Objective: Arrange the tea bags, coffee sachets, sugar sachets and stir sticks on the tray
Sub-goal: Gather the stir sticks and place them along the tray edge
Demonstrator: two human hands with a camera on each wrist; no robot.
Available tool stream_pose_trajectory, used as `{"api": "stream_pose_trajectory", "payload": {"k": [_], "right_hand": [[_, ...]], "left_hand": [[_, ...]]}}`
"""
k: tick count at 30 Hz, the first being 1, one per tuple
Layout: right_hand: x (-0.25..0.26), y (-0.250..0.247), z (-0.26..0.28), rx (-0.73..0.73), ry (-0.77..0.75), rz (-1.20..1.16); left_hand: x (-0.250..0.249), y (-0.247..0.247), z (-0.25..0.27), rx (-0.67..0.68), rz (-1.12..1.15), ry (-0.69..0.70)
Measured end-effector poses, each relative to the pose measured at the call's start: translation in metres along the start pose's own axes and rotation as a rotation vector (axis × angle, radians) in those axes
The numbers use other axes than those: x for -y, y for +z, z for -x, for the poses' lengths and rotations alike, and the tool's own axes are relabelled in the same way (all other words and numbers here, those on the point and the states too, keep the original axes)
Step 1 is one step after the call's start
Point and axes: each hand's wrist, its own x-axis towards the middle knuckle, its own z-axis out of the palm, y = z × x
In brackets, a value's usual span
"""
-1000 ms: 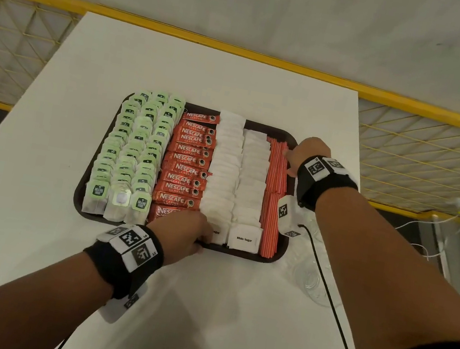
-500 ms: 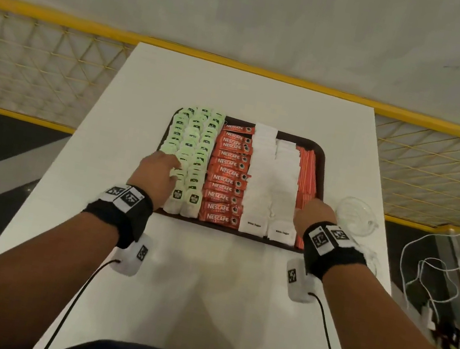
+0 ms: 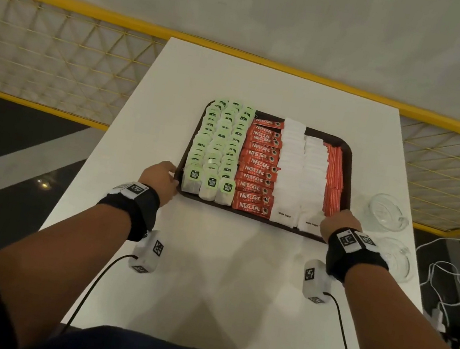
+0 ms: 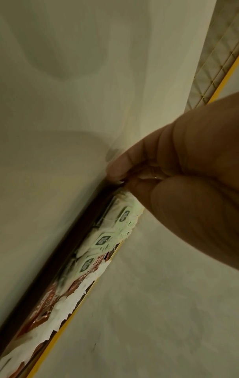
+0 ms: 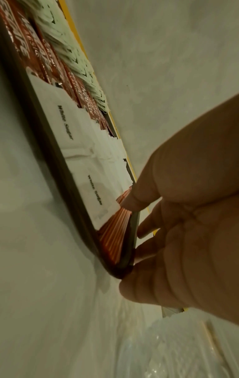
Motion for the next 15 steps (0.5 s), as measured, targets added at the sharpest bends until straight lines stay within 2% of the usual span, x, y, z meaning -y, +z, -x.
{"api": "stream_pose_trajectory", "payload": {"k": [6, 11, 15], "right_hand": [[0.007, 0.003, 0.009, -0.054, -0.025, -0.026], [0.019, 0.005, 0.010, -0.067, -0.094, -0.053], [0.041, 0.009, 0.015, -0.066, -0.166, -0.083]], "left_hand": [[0.013, -0.024, -0.008, -0.050, -0.007, -0.026], [0.035, -0.049, -0.015, -0.096, 0.132, -0.092], [0.052, -0.070, -0.019, -0.145, 0.154, -0.115]]}}
